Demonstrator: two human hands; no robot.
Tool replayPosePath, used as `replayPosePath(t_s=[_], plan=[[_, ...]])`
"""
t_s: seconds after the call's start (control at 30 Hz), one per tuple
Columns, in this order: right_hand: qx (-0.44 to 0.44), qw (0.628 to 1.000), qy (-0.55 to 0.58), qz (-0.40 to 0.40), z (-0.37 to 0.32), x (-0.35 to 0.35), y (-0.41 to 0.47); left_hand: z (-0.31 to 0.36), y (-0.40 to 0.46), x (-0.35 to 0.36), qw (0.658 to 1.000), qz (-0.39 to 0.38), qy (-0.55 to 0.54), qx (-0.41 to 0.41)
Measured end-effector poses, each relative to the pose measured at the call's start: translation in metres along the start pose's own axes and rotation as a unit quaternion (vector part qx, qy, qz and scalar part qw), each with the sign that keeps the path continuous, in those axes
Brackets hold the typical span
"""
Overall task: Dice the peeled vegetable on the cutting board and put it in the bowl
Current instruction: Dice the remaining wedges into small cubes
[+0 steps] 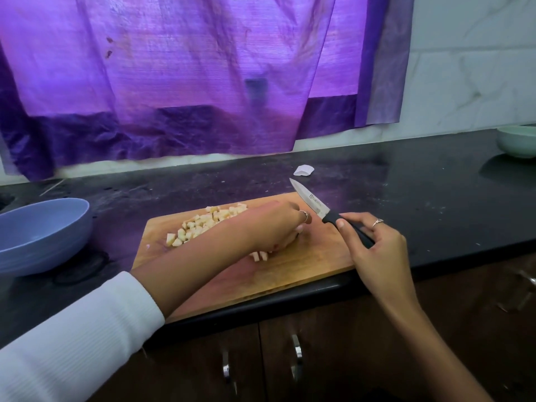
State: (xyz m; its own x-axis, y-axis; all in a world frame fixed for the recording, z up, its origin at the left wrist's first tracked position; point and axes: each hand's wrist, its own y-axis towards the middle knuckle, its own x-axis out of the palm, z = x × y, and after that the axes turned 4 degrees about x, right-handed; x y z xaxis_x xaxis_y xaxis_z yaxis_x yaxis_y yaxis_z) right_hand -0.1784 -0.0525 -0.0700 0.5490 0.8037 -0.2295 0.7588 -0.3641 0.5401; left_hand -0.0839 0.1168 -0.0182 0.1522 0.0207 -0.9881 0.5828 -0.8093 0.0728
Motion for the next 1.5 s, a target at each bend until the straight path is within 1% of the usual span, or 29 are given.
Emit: replayPosePath(t_s=[0.1, 0.2, 0.27, 0.33, 0.47, 0.53, 0.6, 0.67, 0.73, 0.8, 0.83, 0.93, 1.0, 1.07, 1.17, 1.23, 1.3, 1.43, 1.5], plan=[[0.004, 1.000, 0.019, -0.001, 0.001, -0.001, 0.000, 0.005, 0.002, -0.001, 0.999, -0.004, 0.035, 0.006], [0.001, 1.000, 0.028, -0.004, 0.000, -0.001, -0.001, 0.010, 0.003, -0.005, 1.000, -0.018, 0.017, 0.002], [0.001, 1.000, 0.029, -0.005, -0.001, -0.002, -0.001, 0.013, 0.003, -0.010, 0.999, -0.024, 0.024, 0.007], [-0.001, 1.000, 0.028, -0.008, -0.002, -0.002, -0.002, 0.012, 0.001, -0.011, 0.999, -0.025, 0.028, -0.005], [0.013, 1.000, 0.022, -0.013, -0.004, -0.003, -0.001, 0.007, -0.005, -0.006, 1.000, 0.016, 0.006, -0.015], [0.029, 0.999, 0.017, -0.022, -0.003, -0.003, 0.000, 0.006, -0.013, -0.009, 0.998, 0.051, -0.022, -0.028], [0.038, 0.998, 0.006, -0.040, -0.003, -0.005, 0.001, 0.007, -0.028, -0.013, 0.991, 0.133, -0.009, -0.019], [0.036, 0.998, -0.007, -0.048, -0.006, -0.008, 0.001, 0.015, -0.054, -0.019, 0.975, 0.220, 0.004, -0.010], [0.029, 0.999, -0.005, -0.045, -0.009, -0.010, -0.002, 0.022, -0.085, -0.021, 0.954, 0.300, 0.005, -0.022], [0.027, 0.998, 0.015, -0.052, -0.013, -0.010, -0.005, 0.025, -0.115, -0.013, 0.934, 0.354, 0.010, -0.052], [0.027, 0.997, 0.030, -0.066, -0.016, -0.010, -0.008, 0.024, -0.127, -0.007, 0.928, 0.367, 0.006, -0.063], [0.021, 0.990, 0.039, -0.135, -0.032, -0.003, -0.017, 0.020, -0.159, 0.015, 0.921, 0.374, -0.001, -0.113], [0.014, 0.985, 0.029, -0.170, -0.046, 0.002, -0.023, 0.019, -0.173, 0.022, 0.929, 0.354, -0.010, -0.109], [0.012, 0.980, 0.037, -0.193, -0.057, 0.009, -0.028, 0.016, -0.177, 0.028, 0.944, 0.317, -0.027, -0.092], [0.001, 0.975, 0.019, -0.221, -0.066, 0.019, -0.033, 0.011, -0.181, 0.027, 0.929, 0.316, -0.140, -0.130], [-0.005, 0.970, 0.010, -0.242, -0.071, 0.026, -0.036, 0.016, -0.188, 0.025, 0.947, 0.271, -0.141, -0.100], [-0.006, 0.964, -0.006, -0.266, -0.078, 0.032, -0.039, 0.019, -0.197, 0.026, 0.949, 0.251, -0.154, -0.109], [-0.064, 0.947, -0.117, -0.292, -0.092, 0.040, -0.044, 0.023, -0.213, 0.034, 0.921, 0.286, -0.159, -0.211], [-0.093, 0.924, -0.186, -0.322, -0.101, 0.041, -0.046, 0.030, -0.216, 0.039, 0.914, 0.309, -0.149, -0.217]])
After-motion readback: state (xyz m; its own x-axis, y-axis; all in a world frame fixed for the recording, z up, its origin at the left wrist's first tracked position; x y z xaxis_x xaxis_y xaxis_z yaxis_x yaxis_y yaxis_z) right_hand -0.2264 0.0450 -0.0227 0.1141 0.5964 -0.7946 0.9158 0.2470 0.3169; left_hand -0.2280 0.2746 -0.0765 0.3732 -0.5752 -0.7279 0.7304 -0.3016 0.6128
